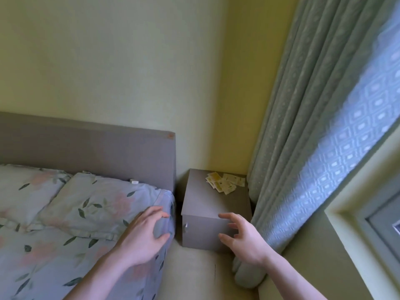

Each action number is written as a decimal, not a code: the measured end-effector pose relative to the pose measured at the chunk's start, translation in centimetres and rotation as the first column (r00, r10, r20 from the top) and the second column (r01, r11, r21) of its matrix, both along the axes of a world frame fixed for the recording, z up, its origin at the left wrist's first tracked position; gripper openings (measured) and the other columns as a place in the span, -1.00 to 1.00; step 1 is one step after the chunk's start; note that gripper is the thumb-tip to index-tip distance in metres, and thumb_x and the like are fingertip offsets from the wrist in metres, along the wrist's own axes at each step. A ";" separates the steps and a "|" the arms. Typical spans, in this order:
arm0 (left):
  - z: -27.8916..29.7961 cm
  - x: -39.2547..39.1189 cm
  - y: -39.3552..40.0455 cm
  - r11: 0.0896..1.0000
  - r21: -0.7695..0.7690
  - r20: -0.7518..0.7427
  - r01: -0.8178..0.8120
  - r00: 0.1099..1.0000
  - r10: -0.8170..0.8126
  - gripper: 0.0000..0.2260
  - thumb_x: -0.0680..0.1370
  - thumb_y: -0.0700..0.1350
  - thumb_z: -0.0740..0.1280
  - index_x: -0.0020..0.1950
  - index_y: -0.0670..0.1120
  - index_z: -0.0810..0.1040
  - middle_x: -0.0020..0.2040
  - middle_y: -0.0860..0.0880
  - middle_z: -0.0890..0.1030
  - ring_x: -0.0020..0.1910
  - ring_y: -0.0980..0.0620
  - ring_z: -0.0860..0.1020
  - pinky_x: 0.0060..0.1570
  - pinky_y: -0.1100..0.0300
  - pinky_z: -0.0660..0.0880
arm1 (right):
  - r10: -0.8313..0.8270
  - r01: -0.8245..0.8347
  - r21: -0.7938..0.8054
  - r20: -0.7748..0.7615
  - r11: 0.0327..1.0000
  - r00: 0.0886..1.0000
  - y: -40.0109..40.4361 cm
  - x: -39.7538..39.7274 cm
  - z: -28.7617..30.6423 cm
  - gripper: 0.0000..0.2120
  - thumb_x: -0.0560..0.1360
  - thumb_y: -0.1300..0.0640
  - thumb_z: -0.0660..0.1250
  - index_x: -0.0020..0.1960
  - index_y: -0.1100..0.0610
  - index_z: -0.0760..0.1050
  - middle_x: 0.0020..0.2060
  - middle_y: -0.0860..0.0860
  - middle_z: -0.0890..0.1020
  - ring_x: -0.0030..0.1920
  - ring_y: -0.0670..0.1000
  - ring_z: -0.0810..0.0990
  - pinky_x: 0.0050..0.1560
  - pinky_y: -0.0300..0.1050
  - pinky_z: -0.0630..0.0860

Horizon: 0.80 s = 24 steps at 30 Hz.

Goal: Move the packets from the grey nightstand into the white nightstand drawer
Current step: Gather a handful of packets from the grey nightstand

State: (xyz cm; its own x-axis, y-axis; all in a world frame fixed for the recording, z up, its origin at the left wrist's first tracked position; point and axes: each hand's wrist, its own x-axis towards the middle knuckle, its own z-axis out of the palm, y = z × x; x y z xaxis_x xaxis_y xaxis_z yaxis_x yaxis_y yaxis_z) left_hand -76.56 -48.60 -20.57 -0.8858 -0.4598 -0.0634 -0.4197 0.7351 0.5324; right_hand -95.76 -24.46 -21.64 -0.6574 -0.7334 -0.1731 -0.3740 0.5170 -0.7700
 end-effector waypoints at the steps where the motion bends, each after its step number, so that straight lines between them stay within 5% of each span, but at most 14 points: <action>1: -0.2 -1.8 -1.3 1.000 -0.004 0.004 0.017 1.000 -0.017 -0.59 0.59 0.06 0.38 0.43 0.16 0.42 0.47 0.27 0.24 0.49 0.20 0.28 0.42 0.34 0.14 | -0.014 0.014 0.005 0.004 1.000 1.000 -0.9 -1.5 -0.4 -0.53 0.53 0.02 0.42 0.40 -0.20 0.43 0.32 -0.18 0.46 0.30 -0.14 0.49 0.17 -0.34 0.42; 12: -4.4 -24.6 -10.3 0.979 0.039 0.062 0.199 0.978 -0.201 -0.62 0.55 0.08 0.40 0.37 0.16 0.49 0.38 0.31 0.33 0.38 0.27 0.36 0.39 0.33 0.25 | -0.211 0.203 0.086 0.096 0.975 0.973 -7.3 -20.1 -5.8 -0.50 0.46 -0.01 0.48 0.38 -0.16 0.46 0.21 -0.11 0.57 0.25 -0.10 0.55 0.30 -0.14 0.51; 16: -7.3 -33.0 -12.3 0.981 0.086 0.083 0.173 0.980 -0.180 -0.68 0.57 0.03 0.38 0.33 0.17 0.52 0.37 0.28 0.39 0.38 0.22 0.40 0.40 0.30 0.28 | -0.228 0.209 0.122 0.171 0.970 0.959 -10.9 -28.9 -8.1 -0.52 0.53 -0.02 0.45 0.40 -0.16 0.42 0.23 -0.10 0.54 0.23 -0.11 0.51 0.13 -0.27 0.50; 20: -10.4 -40.0 -14.0 0.979 0.146 0.159 0.139 0.974 -0.162 -0.68 0.55 0.09 0.39 0.30 0.20 0.50 0.30 0.32 0.41 0.33 0.26 0.43 0.40 0.22 0.35 | -0.279 0.239 0.184 0.236 0.954 0.931 -14.5 -37.2 -11.8 -0.53 0.58 0.11 0.42 0.43 -0.08 0.39 0.32 -0.13 0.48 0.31 -0.08 0.45 0.23 -0.21 0.42; 24: -14.9 -46.3 -15.9 0.980 0.169 0.214 0.108 0.966 -0.144 -0.69 0.53 0.04 0.39 0.27 0.16 0.53 0.29 0.26 0.44 0.31 0.25 0.45 0.34 0.40 0.29 | -0.302 0.243 0.271 0.207 0.932 0.930 -17.2 -44.4 -17.1 -0.55 0.57 0.10 0.42 0.41 -0.02 0.40 0.29 -0.09 0.50 0.18 -0.12 0.43 0.16 -0.25 0.38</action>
